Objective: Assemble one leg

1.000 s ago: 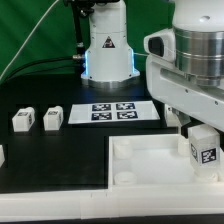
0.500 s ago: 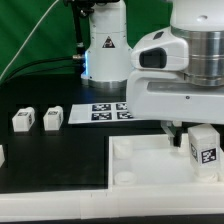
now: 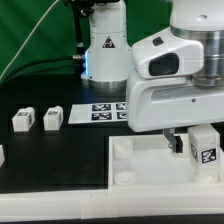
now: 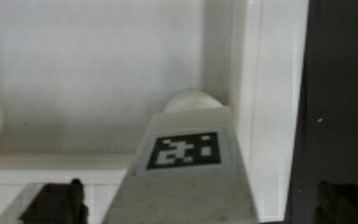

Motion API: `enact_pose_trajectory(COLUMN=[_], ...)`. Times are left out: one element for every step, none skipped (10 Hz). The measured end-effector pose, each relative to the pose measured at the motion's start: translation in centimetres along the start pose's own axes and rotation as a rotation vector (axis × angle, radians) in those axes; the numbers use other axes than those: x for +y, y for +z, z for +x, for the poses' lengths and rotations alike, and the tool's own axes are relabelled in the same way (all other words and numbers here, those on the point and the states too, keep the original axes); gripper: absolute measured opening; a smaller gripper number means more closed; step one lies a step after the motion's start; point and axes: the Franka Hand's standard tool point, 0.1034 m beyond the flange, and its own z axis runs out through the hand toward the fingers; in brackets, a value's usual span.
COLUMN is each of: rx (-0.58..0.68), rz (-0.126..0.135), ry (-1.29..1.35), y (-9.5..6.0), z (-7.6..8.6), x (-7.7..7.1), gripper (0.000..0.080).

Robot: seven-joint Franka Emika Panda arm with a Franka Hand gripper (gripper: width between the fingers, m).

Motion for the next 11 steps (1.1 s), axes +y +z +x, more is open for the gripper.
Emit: enact_pose_trajectory(rx=[0.0,0.0,0.0,0.0,0.0,0.0,0.0,0.0,0.0,0.001,0.006], rz=[0.0,0.0,0.0,0.0,0.0,0.0,0.0,0.001,0.001,0.0,-0.001], ry=[0.0,0.0,0.0,0.0,0.0,0.003,0.045,0.065,0.118,0.201,0.318], y=[0.01,0.01,0.02,0.02,0.02,0.02,0.02,0.02,0.02,-0.03,-0.15], z=[-0.01,-0.01,-0.01,-0.01,-0.01,-0.01,-0.02,-0.02,-0.02,0.01,0.13], x=[0.0,0.01,0.01,0.0,0.01,0.0,0.0,-0.01,-0.02,0.07,0.3], gripper=[0.0649,0.0526,0.0387,0.0288,0.0288,0.029,0.029,0.029,0.029,0.029,0.029])
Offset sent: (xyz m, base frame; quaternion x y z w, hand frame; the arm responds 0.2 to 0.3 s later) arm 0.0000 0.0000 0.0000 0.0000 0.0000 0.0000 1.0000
